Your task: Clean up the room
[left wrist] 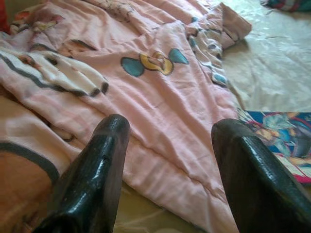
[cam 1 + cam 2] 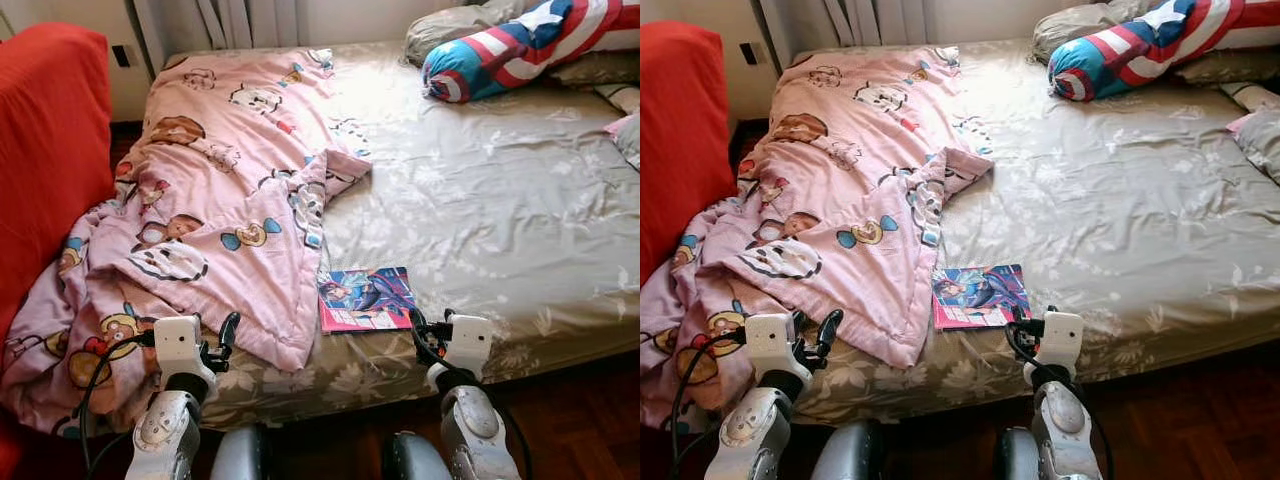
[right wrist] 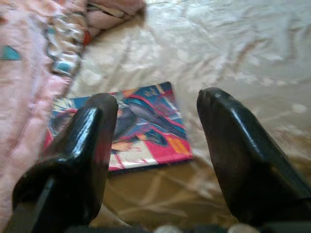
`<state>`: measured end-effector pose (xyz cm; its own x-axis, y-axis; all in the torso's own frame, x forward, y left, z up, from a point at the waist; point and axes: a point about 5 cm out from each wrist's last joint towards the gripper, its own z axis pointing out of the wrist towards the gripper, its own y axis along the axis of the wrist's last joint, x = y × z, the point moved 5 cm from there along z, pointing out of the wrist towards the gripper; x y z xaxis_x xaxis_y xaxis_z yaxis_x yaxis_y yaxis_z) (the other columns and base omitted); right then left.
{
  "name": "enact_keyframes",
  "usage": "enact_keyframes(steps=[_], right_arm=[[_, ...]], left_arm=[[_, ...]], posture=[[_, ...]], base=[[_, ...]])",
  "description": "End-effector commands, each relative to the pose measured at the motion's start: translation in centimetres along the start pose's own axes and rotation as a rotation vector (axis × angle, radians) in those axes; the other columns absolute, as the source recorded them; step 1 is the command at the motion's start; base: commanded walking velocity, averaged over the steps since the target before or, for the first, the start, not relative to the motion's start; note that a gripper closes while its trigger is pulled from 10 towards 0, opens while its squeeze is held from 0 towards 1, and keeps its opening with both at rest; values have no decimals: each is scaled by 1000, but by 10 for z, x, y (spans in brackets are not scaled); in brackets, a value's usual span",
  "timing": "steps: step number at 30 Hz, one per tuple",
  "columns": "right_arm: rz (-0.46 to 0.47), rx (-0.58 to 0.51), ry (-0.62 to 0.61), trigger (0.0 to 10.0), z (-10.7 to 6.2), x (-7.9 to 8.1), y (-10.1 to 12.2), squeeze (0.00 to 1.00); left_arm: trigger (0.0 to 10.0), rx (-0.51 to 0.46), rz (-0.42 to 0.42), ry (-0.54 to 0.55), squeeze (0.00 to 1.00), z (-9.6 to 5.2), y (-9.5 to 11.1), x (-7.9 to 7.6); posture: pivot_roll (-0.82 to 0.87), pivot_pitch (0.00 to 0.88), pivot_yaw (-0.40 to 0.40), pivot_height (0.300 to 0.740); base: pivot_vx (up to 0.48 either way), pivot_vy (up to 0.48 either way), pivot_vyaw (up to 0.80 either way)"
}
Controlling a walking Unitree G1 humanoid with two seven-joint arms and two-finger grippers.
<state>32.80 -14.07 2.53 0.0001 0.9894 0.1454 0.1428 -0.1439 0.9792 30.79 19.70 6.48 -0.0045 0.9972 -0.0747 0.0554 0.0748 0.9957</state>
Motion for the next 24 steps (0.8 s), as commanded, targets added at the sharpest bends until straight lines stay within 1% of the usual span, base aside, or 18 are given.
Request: enact_keyframes(steps=[1, 9, 20, 23, 24], right_arm=[[-1, 20, -15, 10000, -2, -6, -5, 0], [-1, 21, -12, 10000, -2, -6, -5, 0], [3, 52, 12, 10000, 0, -3, -11, 0], [10, 66, 31, 10000, 0, 0, -13, 0], [16, 79, 58, 10000, 1, 3, -15, 0]], left_arm=[[10000, 0, -13, -6, 0, 1, 0, -3], [10000, 0, -14, -5, 0, 1, 0, -3], [10000, 2, -10, 2, 0, 0, -1, -1], [10000, 1, -8, 3, 0, 0, -1, 0], [10000, 0, -8, 4, 0, 0, -1, 0]], posture=[[-28, 119, -7, 618], [-28, 119, -7, 618], [-25, 130, -7, 618], [-26, 131, -7, 618], [-25, 135, -6, 618]], base=[[292, 0, 0], [292, 0, 0], [290, 0, 0], [0, 0, 0], [0, 0, 0]])
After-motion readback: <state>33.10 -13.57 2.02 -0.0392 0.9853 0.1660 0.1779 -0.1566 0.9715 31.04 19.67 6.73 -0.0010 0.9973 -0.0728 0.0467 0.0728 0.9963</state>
